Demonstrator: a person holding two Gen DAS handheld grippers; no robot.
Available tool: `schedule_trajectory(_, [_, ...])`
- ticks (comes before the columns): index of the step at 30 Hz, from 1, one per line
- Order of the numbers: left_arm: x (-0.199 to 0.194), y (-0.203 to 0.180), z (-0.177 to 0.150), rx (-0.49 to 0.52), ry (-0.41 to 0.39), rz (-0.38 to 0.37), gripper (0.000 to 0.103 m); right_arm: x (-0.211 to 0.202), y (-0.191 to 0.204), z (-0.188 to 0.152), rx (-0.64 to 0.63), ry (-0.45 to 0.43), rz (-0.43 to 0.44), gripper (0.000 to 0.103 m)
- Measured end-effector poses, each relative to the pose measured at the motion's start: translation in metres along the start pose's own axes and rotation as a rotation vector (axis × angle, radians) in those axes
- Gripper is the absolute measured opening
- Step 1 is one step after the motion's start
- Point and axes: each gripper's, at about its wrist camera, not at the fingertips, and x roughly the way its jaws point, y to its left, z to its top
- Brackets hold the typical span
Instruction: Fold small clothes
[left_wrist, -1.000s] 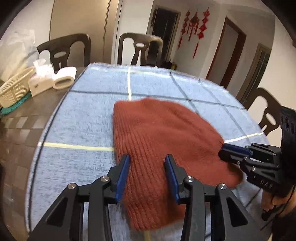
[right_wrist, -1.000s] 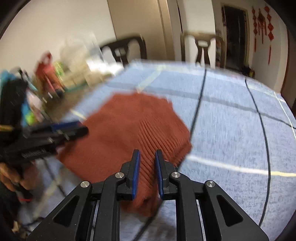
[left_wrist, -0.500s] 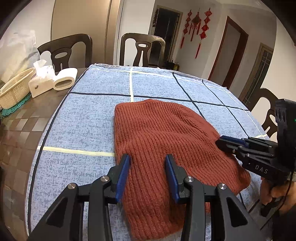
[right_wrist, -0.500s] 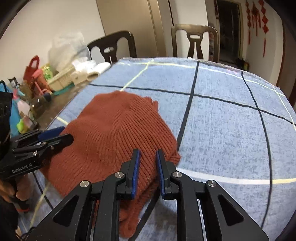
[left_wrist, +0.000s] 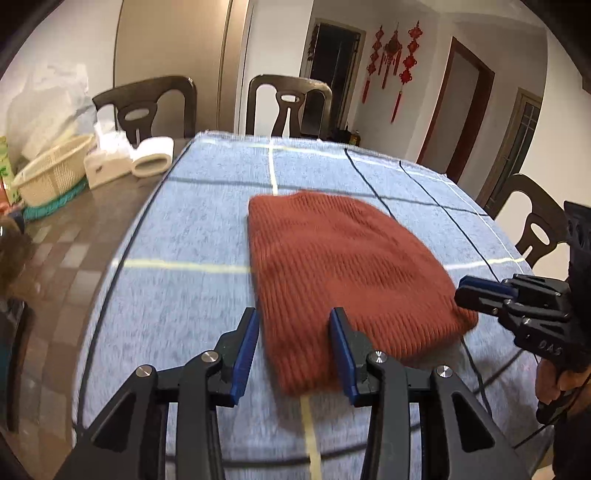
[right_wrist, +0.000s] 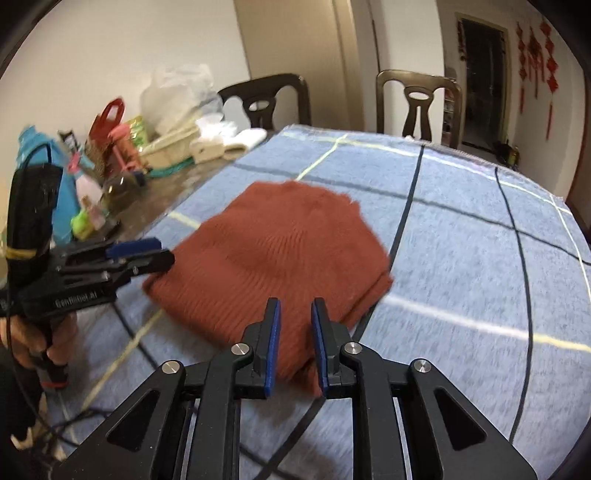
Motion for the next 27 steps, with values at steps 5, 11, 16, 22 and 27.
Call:
schedule_trajectory(5, [0.014, 0.004, -0.008, -0.028, 0.034, -0.027, 0.042, 0.012, -0.008, -0.01, 0.022, 0.024, -0.014, 0.014])
schedule_trajectory(11, [-0.003, 0.002, -0.007, -0.025, -0.003, -0.021, 0.035, -0.005, 0.0, -0.01, 0.007, -0.003, -0.021, 0.014])
schedule_trajectory(16, [0.004, 0.001, -0.015, -0.019, 0.025, -0.042, 0.033, 0.0, -0.001, -0.021, 0.008, 0.035, -0.028, 0.014])
schedule_trajectory(22, [0.012, 0.006, -0.016, -0.048, 0.052, -0.062, 0.033, 0.006, -0.005, -0.025, 0.033, 0.048, -0.022, 0.014])
schedule_trajectory(27, [-0.005, 0.006, -0.012, -0.045, 0.021, -0.063, 0.033, -0.007, -0.005, -0.021, 0.033, 0.03, -0.02, 0.014])
